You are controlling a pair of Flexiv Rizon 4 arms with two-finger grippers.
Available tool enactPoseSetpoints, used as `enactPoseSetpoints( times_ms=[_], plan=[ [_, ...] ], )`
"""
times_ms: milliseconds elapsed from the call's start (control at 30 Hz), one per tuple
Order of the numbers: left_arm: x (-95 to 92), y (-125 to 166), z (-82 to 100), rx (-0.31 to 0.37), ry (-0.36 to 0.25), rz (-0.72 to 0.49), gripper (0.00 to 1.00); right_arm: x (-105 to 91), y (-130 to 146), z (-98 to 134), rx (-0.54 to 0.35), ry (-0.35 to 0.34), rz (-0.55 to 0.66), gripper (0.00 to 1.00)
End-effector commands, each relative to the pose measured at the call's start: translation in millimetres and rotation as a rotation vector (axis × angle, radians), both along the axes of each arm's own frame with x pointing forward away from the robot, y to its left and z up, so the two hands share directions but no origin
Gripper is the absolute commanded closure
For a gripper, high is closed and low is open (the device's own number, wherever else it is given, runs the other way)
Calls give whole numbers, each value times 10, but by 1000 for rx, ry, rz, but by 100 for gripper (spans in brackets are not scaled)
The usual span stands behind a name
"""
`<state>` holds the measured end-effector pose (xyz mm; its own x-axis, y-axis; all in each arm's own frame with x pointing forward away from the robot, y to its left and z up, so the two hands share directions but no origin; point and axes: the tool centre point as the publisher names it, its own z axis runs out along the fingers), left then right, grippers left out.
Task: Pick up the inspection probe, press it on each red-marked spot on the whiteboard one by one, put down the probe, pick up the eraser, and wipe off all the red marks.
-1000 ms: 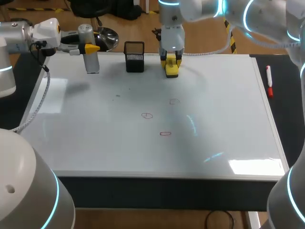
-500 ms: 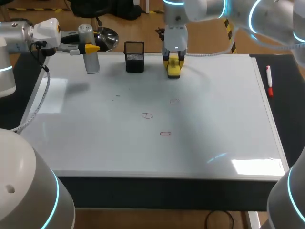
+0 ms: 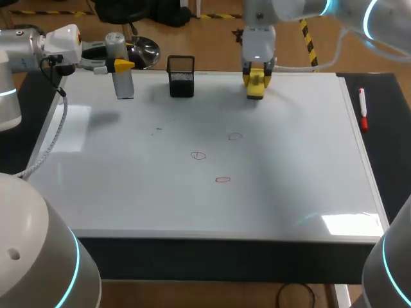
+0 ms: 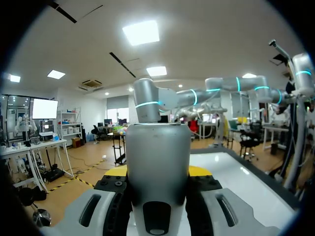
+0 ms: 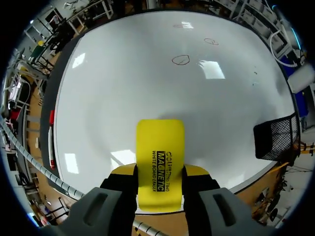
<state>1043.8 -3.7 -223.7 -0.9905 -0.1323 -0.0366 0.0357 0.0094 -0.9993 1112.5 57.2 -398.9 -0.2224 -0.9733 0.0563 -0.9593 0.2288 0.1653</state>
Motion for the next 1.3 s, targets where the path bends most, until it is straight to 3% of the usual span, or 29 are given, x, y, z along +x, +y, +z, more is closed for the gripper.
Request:
enactPoseSetpoints(
  times_ms=[33, 100, 333, 733, 967, 1300],
  plan=[
    [-5, -4, 12, 1, -1, 2, 100, -226, -253, 171, -11, -113, -38, 100],
    [-5, -4, 12, 1, -1, 2, 100, -264, -331, 189, 15, -139, -84, 100],
    [-5, -4, 12, 1, -1, 2, 100, -419, -627, 237, -43, -177, -183, 100],
    [-5, -4, 12, 1, -1, 2, 100, -658, -1277, 226, -107, -194, -306, 100],
    [-5, -4, 12, 1, -1, 2, 100, -790, -1473, 217, -125, -204, -364, 100],
    [-5, -4, 12, 1, -1, 2, 100, -878, -1630, 131, -61, -203, -413, 100]
  ],
)
